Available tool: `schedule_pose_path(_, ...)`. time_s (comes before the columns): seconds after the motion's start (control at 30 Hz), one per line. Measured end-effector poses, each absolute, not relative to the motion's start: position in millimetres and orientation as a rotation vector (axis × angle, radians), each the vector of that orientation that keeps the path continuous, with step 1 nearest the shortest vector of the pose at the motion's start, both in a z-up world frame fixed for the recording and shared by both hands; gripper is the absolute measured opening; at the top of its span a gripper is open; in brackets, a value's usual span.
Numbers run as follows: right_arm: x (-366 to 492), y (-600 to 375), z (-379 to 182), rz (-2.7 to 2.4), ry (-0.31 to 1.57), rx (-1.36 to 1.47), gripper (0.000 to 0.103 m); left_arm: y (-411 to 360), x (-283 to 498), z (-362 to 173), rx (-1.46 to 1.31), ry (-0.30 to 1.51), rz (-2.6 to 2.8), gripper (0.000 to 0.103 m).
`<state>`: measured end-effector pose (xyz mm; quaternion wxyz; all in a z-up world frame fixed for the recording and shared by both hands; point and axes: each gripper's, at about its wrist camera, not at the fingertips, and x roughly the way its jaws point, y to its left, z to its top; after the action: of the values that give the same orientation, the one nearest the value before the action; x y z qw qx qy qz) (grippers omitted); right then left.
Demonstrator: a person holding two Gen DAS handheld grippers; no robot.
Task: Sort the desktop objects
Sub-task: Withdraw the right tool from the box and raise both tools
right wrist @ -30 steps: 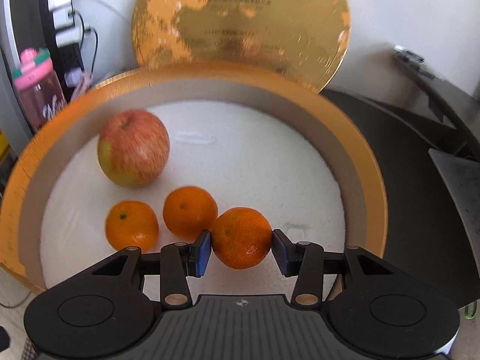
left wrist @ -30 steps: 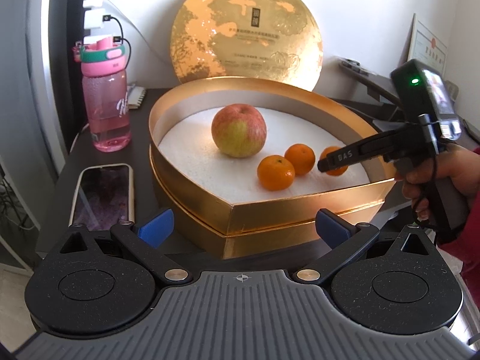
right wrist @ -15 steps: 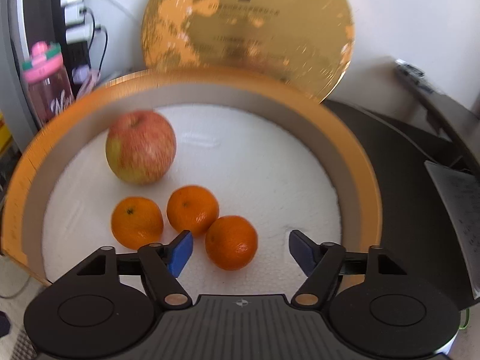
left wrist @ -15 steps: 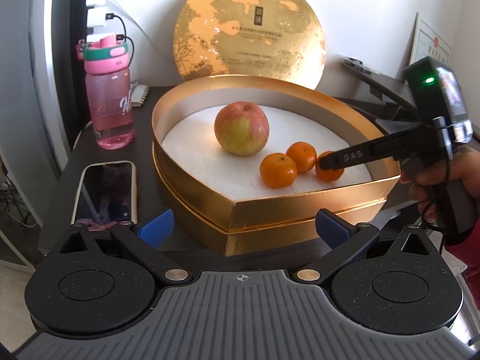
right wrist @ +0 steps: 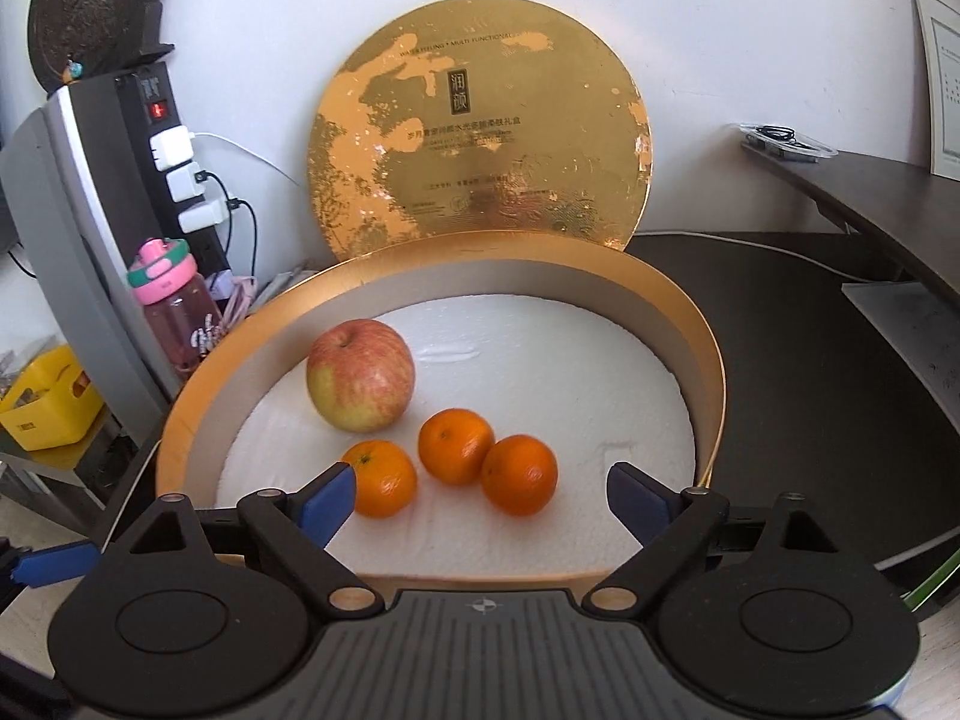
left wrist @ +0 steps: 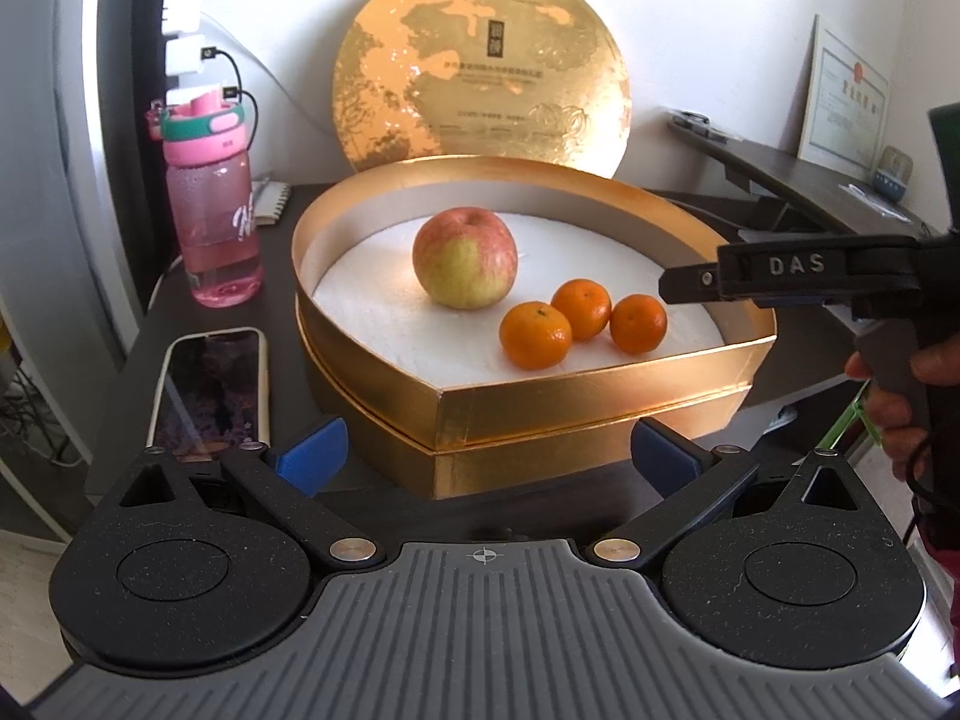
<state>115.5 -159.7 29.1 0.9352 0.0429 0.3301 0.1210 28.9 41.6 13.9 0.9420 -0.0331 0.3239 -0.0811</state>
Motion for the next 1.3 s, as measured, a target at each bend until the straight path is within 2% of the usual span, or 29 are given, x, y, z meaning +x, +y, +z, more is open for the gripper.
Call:
schedule_pose_path(0.23,99.6,-165.5,34.9,0.257,0.655,0.099,0.091,39.8,34.3,21.4,-0.044,0.686,-0.076,0.103)
schedule_pose_path(0.63,70.7,-167.8,80.4,0.269,0.524,0.002,0.094,30.4,31.2,31.5,-0.013,0.686,-0.051,0.103)
schedule_pose_path(0.87,58.4,-159.0,147.6,0.289,0.377,-0.160,0.094,34.1,28.7,45.6,-0.062,0.655,-0.092,0.103)
schedule_pose_path(1.13,50.0,-151.9,228.8,0.310,0.210,-0.191,0.095,64.3,27.8,107.0,-0.037,0.470,-0.038,0.103)
schedule_pose_path(1.3,48.2,-158.8,246.6,0.334,0.159,-0.118,0.099,94.3,25.4,147.3,0.014,0.356,0.059,0.103)
